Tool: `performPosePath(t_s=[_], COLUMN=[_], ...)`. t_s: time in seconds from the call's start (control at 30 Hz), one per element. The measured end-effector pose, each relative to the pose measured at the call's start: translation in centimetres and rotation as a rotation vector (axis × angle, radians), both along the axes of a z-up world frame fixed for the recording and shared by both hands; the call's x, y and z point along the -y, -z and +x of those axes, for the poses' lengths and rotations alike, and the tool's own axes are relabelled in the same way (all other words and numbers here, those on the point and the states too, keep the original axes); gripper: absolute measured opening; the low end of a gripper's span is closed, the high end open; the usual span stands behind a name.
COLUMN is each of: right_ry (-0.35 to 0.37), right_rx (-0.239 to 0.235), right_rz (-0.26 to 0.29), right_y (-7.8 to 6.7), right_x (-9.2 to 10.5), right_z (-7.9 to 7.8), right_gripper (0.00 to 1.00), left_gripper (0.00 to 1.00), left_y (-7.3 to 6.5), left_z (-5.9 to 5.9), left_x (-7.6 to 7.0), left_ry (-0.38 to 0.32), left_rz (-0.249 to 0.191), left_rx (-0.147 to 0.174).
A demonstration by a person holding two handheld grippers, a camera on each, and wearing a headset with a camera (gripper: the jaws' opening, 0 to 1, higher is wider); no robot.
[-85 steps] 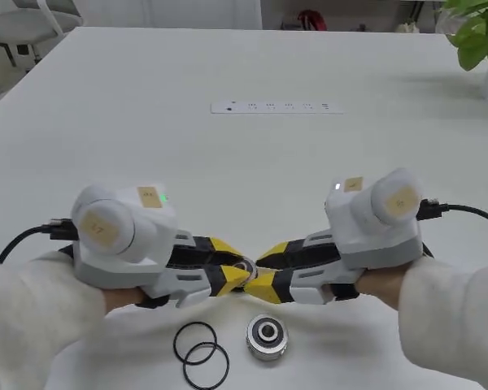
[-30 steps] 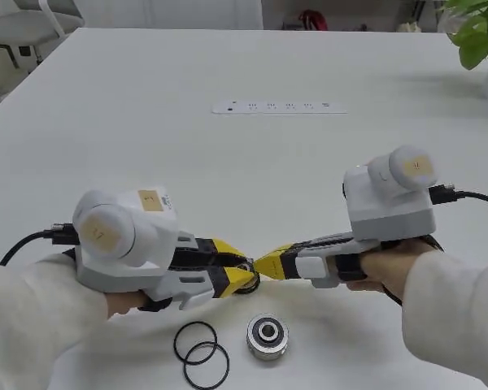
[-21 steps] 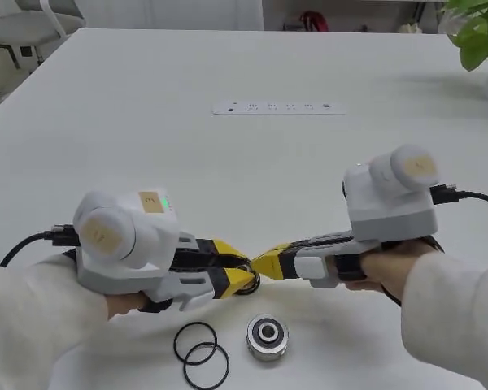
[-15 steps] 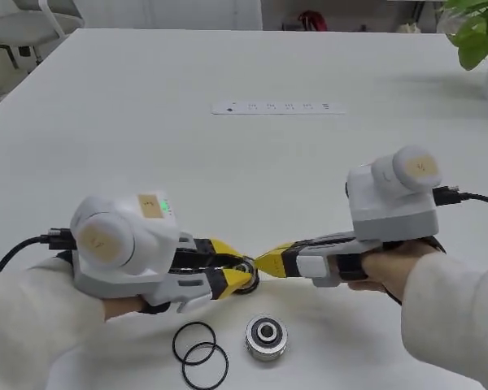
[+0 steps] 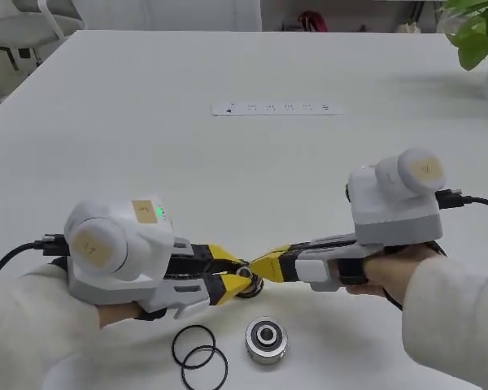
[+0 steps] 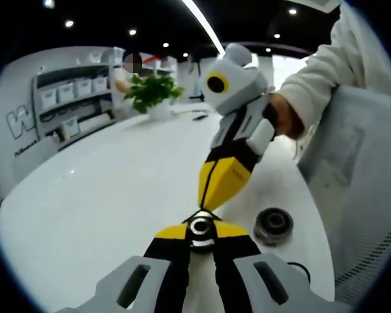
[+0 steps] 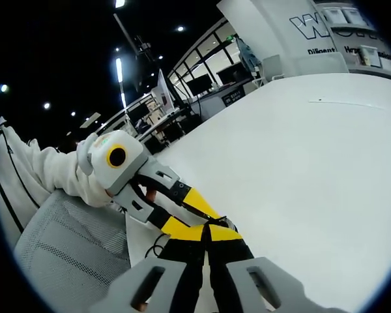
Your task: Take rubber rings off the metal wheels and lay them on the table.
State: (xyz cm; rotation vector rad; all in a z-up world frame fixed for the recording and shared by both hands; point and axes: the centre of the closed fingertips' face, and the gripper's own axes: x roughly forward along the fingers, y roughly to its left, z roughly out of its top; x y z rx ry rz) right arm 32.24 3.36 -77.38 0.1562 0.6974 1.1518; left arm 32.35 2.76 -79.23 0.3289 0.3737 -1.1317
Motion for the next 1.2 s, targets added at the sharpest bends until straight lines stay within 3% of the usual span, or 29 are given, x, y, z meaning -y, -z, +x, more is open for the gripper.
performPosePath(t_s=[0.17, 0.23, 0.37, 0.53, 0.6, 0.73, 0.9, 1.2], right_ry=[-0.003, -0.006, 0.005, -0.003, -0.013, -0.037, -0.108, -0.145], right_rx=[0.023, 0.033, 0.038, 0.000, -0.018, -0.034, -0.089, -0.137], right_rz=[-0.022, -0.020, 0.014, 0.036, 0.058, 0.057, 0.037, 0.009], right_y=[0.0, -0.1, -1.0, -0.9, -1.2, -1.0, 0.4, 1.6], right_x=[0.0, 0.0, -0.1, -0.5, -0.9, -1.6, -2.4, -2.6], right_z=[0.1, 0.0, 0.3, -0.4, -0.9, -1.7, -3.7, -4.8], right_gripper=[0.00, 0.00, 0.00, 0.00, 0.00, 0.00, 0.00, 0.00], left_gripper=[0.14, 0.17, 0.23, 0.43, 0.51, 0.50, 0.63, 0.61], left_y=[-0.1, -0.5, -1.3, -2.2, -2.4, -2.8, -2.9, -1.5], left_z=[-0.2, -1.0, -1.3, -1.9, -2.4, -2.6, -2.7, -3.6], left_x=[-0.3, -0.6, -1.8, -2.7, -3.1, -3.4, -3.3, -3.3], left_ry=[0.006, 0.030, 0.032, 0.028, 0.044, 0.048, 0.052, 0.085], left_rz=[0.011, -0.023, -0.024, -0.062, -0.053, -0.045, -0.052, -0.011], left_rx=[0.003, -0.054, -0.035, -0.065, -0.048, -0.039, -0.041, -0.071])
